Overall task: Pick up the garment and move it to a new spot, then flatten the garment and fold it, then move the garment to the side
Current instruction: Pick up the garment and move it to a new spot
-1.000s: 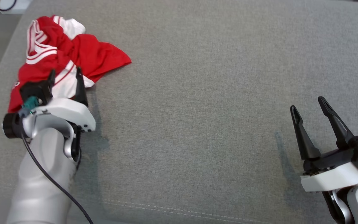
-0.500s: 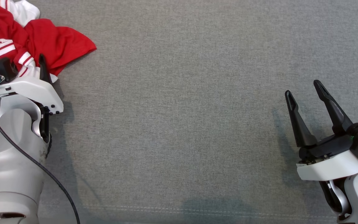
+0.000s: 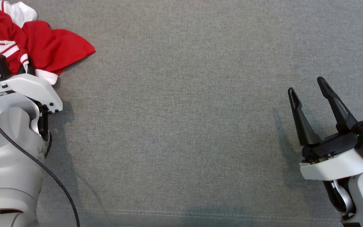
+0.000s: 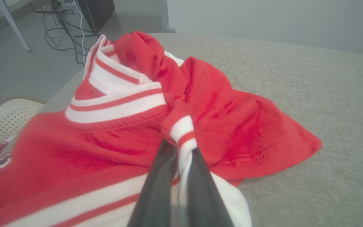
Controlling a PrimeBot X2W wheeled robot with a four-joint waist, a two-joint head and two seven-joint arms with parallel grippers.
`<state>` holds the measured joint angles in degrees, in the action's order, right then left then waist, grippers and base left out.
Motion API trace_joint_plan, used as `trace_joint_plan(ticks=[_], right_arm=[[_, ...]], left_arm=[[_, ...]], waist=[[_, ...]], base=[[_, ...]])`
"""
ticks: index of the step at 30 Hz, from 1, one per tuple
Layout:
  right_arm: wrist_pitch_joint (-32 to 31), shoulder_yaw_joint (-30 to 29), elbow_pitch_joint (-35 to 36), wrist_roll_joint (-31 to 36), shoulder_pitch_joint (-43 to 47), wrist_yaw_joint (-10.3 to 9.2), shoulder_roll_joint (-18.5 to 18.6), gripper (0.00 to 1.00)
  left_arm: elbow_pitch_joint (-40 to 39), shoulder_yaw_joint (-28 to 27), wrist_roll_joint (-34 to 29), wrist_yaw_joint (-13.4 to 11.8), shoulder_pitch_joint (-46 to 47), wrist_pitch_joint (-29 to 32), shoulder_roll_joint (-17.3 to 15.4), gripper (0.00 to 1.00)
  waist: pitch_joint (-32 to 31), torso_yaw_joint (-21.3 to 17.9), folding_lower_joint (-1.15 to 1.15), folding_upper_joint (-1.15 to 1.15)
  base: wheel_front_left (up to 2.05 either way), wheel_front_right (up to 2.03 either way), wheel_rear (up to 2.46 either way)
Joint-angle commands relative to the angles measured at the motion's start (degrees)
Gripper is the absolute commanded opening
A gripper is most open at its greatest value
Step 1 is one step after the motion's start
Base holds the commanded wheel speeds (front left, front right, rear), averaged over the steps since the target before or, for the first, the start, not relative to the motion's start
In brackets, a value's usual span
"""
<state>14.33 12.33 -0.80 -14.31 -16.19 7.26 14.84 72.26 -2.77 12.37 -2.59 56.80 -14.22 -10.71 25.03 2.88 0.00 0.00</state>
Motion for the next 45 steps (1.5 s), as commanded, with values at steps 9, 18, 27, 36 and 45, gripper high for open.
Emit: trace_joint_plan(ticks=[9,18,27,36,45], right_arm=[[0.67,0.94,0.86,-0.89,0.44,0.23,-0.75,1.00],[0.67,1.06,0.11,-1.36,2.26,0.23,-2.57,1.00],[0.67,0.91,-0.30,-1.82,4.49,0.23,-4.04,1.00],[0.67,0.65,-0.29,-2.12,6.28,0.23,-4.84,1.00],[0.67,1.14,-0.62,-2.30,6.71,0.23,-5.41,1.00]], left_arm=[[-18.56,-1.05,-1.28,-1.39,-5.58,-0.76,-2.08,0.00],[-30.02,0.18,-2.98,0.40,-9.98,-0.77,0.17,0.00],[-32.88,3.73,-4.34,1.71,-10.18,-0.75,2.78,0.00],[-33.45,7.53,-4.41,2.37,-9.20,0.80,5.53,0.00],[-32.77,12.48,-2.20,2.33,-10.16,1.88,7.58,0.00]], waist=[[-4.29,-0.25,0.00,0.00],[-10.51,-3.07,0.00,0.00],[-15.44,-7.37,0.00,0.00],[-18.19,-13.73,0.00,0.00],[-19.50,-19.99,0.00,0.00]], base=[[0.00,0.00,0.00],[0.00,0.00,0.00],[0.00,0.00,0.00],[0.00,0.00,0.00],[0.00,0.00,0.00]])
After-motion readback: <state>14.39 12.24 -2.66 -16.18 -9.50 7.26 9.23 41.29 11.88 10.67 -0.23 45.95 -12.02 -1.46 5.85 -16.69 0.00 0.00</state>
